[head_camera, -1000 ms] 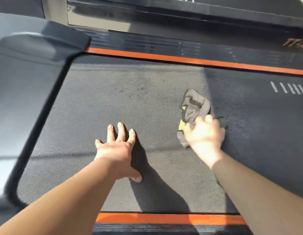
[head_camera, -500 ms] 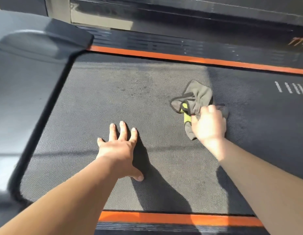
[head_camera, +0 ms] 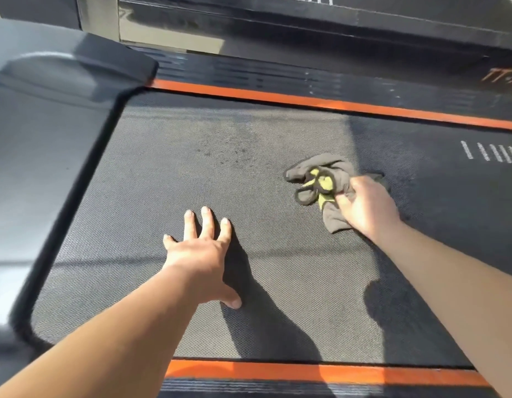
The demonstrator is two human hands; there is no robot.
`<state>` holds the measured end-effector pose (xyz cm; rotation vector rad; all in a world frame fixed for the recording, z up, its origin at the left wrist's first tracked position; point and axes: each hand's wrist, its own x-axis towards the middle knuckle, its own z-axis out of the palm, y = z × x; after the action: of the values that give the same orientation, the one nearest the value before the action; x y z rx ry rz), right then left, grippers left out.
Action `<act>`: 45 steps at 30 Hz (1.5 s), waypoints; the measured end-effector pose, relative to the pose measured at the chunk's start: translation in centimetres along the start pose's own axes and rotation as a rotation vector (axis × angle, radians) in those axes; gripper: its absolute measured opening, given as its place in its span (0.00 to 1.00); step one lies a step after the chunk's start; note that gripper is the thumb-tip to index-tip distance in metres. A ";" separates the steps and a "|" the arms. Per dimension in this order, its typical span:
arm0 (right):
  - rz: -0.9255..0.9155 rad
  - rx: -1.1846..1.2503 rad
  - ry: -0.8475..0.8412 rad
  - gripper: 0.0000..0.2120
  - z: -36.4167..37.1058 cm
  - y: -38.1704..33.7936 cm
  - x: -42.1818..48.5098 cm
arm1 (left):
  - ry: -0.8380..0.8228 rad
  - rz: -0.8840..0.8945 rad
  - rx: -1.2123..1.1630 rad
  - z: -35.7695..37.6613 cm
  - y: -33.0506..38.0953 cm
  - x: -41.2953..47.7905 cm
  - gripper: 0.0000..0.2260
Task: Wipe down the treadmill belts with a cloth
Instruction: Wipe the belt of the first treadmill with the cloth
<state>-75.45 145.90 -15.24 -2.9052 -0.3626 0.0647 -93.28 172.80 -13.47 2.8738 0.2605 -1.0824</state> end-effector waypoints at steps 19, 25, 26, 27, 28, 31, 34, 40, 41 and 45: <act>0.040 0.033 -0.014 0.11 1.1 -1.0 -0.3 | -0.013 -0.007 0.024 -0.1 0.2 0.1 0.70; -0.306 0.042 -0.131 0.11 1.6 -5.7 -8.0 | -0.016 0.005 0.014 0.0 0.0 0.2 0.71; -0.384 0.059 -0.191 0.12 1.4 -5.3 -8.6 | -0.015 0.005 0.012 -0.1 0.0 0.2 0.71; -0.434 0.065 -0.218 0.15 1.2 -4.4 -8.1 | -0.011 0.002 0.009 -0.1 0.1 0.1 0.71; -0.437 0.075 -0.198 0.17 1.0 -3.5 -7.0 | -0.009 -0.001 0.007 -0.1 0.1 0.1 0.71; -0.131 0.113 -0.123 0.13 0.3 -1.8 -2.6 | -0.014 -0.009 0.004 -0.2 0.2 -0.1 0.71; 0.056 0.096 -0.028 0.11 1.8 -4.0 -2.2 | -0.016 -0.008 0.004 -0.2 0.2 -0.1 0.71; -0.288 0.128 -0.018 0.11 2.1 -9.2 -12.7 | -0.017 -0.010 0.015 -0.2 0.2 0.1 0.72; -0.395 0.165 -0.062 0.11 2.1 -8.7 -14.0 | -0.019 -0.010 0.021 -0.3 0.2 0.1 0.72; -0.384 0.048 -0.129 0.13 0.9 -3.6 -12.0 | -0.011 -0.006 -0.011 -0.1 0.1 0.1 0.71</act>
<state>-88.01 146.51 -15.10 -2.7364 -0.9185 0.1964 -93.12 172.70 -13.47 2.8583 0.2747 -1.0932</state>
